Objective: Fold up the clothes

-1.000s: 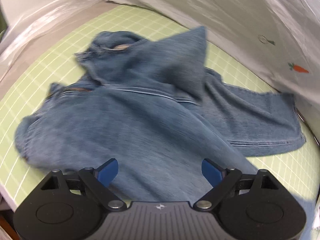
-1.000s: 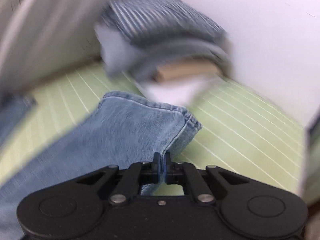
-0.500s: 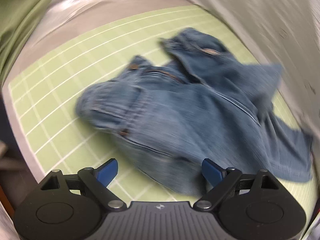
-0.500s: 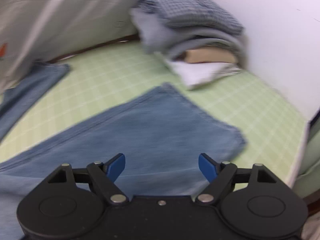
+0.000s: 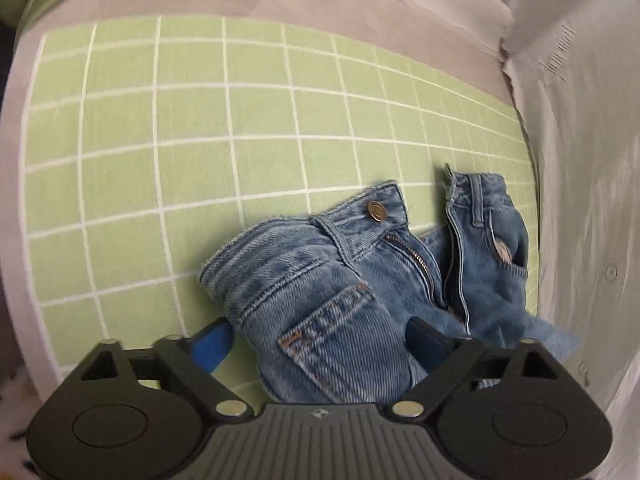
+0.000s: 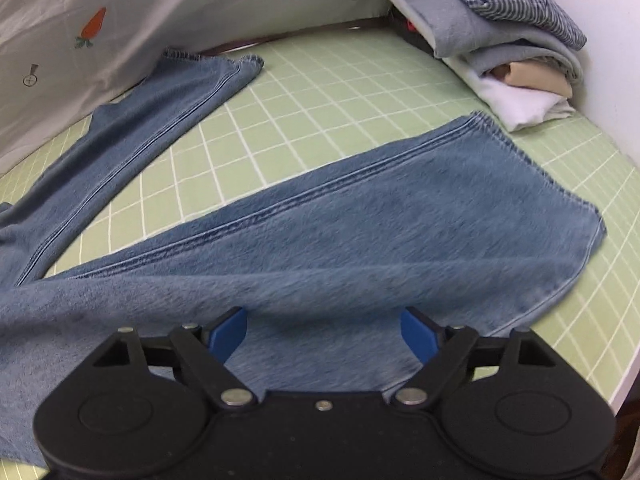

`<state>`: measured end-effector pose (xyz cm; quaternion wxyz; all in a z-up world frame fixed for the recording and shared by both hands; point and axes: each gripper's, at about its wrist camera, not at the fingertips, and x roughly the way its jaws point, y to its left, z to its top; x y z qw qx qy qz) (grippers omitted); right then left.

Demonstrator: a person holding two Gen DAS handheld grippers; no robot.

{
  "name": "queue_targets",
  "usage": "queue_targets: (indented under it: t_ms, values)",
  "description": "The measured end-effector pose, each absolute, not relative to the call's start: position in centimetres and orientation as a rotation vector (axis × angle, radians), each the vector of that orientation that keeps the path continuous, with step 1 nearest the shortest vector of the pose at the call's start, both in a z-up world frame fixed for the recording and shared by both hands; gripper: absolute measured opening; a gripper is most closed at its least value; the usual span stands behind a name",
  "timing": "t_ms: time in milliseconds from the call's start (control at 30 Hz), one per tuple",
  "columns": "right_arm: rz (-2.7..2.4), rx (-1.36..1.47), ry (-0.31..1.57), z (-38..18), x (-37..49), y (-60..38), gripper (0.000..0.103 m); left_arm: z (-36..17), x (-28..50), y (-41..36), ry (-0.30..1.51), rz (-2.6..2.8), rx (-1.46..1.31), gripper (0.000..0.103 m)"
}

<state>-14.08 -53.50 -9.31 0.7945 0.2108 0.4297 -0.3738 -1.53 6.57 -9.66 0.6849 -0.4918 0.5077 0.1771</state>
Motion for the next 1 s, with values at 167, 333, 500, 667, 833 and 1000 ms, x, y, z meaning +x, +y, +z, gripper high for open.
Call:
queue_targets:
  t_ms: [167,333,500,667,833,1000]
  values:
    - [-0.804,0.433,0.929,-9.3,-13.4,-52.9,0.085,-6.1,0.8,6.0,1.05,0.323,-0.879,0.023]
    - [-0.804,0.413,0.941,-9.4,-12.7,-52.2,0.085,2.7,1.0,6.5,0.75,0.249,-0.603,0.02]
    - [-0.778,0.411,0.997,-10.5,-11.9,-51.7,0.085,1.9,-1.0,8.7,0.823,0.448,-0.437,0.032]
    - [-0.742,0.413,1.006,-10.6,-11.2,-51.7,0.085,-0.9,-3.5,8.4,0.943,0.51,-0.51,0.063]
    - [-0.695,0.408,0.946,-9.5,-9.7,-52.5,0.09,0.1,-2.1,4.4,0.897,0.418,-0.435,0.088]
    - [-0.636,0.391,0.868,-8.4,-7.3,-54.2,0.102,-0.1,0.2,-0.4,0.896,0.311,-0.41,0.092]
